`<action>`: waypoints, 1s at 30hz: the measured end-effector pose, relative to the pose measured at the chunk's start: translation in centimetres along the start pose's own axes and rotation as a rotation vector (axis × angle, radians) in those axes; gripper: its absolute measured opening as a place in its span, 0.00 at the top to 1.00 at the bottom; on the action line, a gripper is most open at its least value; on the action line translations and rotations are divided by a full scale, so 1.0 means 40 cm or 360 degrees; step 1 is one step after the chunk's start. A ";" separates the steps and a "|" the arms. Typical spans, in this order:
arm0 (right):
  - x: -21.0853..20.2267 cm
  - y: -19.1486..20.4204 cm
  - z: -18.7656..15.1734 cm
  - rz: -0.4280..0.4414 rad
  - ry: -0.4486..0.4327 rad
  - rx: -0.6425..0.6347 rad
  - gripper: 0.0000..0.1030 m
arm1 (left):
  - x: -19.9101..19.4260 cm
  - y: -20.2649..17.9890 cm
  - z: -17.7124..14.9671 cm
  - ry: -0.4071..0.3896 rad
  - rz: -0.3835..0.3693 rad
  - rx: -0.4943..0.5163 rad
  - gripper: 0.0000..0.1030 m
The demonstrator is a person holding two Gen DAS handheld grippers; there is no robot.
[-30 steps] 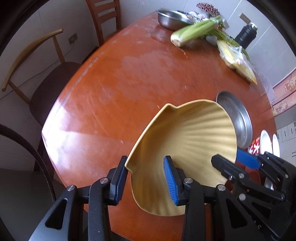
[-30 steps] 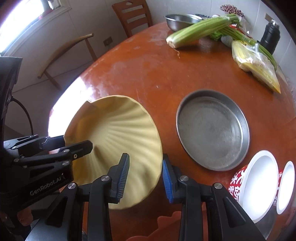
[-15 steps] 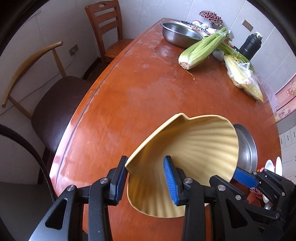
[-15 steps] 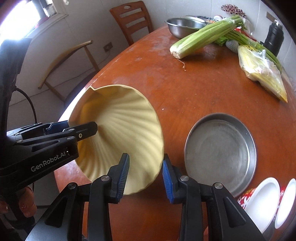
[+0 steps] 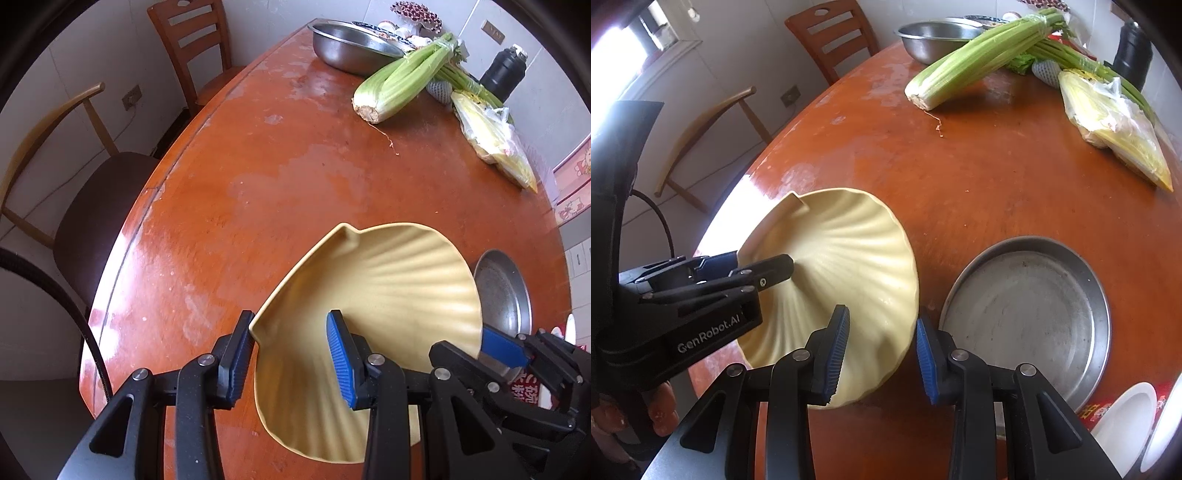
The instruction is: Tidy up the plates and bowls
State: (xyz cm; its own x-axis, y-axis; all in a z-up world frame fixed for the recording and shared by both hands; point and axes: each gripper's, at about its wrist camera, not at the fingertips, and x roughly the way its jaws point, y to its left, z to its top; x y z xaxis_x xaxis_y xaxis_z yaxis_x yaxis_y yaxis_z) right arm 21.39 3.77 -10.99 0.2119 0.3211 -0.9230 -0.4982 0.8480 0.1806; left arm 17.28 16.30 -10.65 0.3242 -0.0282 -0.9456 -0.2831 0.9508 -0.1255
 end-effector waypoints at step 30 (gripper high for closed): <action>-0.099 -0.023 -0.002 -0.0013 -0.0157 0.0029 0.56 | -0.106 0.019 -0.003 -0.0111 0.0057 -0.0027 0.40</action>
State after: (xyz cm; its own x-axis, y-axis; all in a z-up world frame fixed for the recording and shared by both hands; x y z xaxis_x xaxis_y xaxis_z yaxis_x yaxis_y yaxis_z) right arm 20.95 1.66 -7.52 0.2979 0.3535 -0.8867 -0.4813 0.8578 0.1803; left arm 15.57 17.10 -6.79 0.3755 0.0278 -0.9264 -0.3108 0.9454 -0.0976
